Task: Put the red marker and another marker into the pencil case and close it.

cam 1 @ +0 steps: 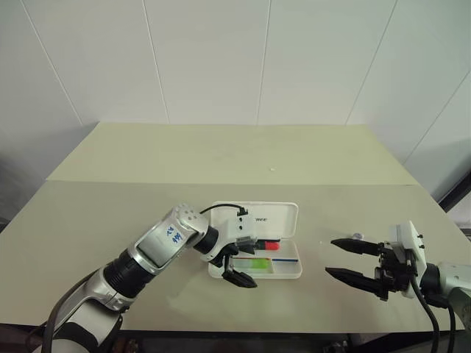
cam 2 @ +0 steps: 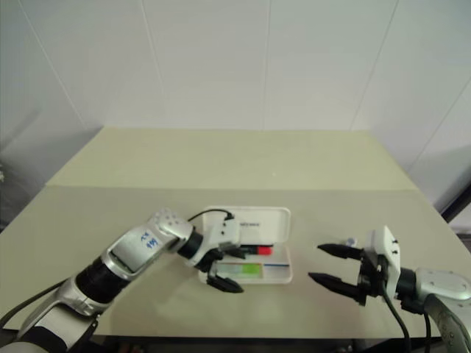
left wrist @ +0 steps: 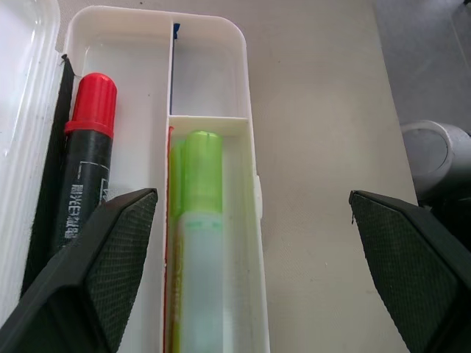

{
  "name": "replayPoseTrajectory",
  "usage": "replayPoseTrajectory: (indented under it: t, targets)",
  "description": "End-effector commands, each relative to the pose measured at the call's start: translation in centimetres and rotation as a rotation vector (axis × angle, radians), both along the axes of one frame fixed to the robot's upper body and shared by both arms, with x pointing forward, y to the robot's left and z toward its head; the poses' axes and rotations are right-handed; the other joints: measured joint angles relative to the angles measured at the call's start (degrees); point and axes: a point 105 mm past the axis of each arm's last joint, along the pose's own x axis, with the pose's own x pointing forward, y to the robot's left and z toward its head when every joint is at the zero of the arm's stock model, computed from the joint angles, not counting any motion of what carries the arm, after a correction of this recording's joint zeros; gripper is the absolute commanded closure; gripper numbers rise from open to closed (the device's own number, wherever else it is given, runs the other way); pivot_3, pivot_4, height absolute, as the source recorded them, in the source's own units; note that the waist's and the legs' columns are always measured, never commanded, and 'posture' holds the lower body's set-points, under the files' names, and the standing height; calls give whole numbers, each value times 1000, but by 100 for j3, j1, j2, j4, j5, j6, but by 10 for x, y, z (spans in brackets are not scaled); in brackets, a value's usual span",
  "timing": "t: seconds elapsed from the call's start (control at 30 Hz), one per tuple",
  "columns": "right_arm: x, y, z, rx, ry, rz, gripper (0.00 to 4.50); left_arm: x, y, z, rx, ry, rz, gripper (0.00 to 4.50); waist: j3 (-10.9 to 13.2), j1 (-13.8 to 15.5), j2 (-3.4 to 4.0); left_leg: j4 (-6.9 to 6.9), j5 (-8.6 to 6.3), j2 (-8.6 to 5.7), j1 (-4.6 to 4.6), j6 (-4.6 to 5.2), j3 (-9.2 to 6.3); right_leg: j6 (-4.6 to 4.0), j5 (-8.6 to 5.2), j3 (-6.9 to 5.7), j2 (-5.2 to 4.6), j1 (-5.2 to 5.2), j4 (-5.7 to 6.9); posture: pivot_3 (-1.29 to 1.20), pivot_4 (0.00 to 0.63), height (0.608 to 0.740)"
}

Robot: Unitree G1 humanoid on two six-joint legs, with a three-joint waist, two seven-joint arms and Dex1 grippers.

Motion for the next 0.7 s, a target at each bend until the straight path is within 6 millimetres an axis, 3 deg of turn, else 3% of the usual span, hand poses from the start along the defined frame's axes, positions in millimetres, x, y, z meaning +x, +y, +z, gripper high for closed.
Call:
replayPoseTrajectory:
  t: [0.03, 0.27, 0.53, 0.7]
  targets:
    - [-2, 3, 12, -3, -60, 9, 0, -2, -2, 8, -24, -23, -12, 53, 0, 1, 0, 1, 0, 0, 0, 0, 0, 0, 0, 0, 0, 0, 3, 0, 150, 740]
    - [0, 3, 11, 2, -63, 3, 0, -3, 1, 6, -27, -19, 5, 53, 0, -1, 0, 5, 1, 0, 3, 0, 0, -1, -1, 1, 1, 0, 9, 0, 150, 740]
    - [-2, 4, 8, 15, -59, -10, 0, -27, 9, 4, -51, 42, -44, 53, 0, -1, 0, 3, 1, 0, 5, 0, 0, -2, -3, 3, 0, 0, 13, 0, 150, 740]
    - [0, 6, 6, 28, -67, -25, 0, -21, 19, 8, -53, 16, 25, 53, 0, -2, 0, 9, 2, 0, 8, 1, 0, -4, -3, 3, 1, 2, 18, 0, 150, 740]
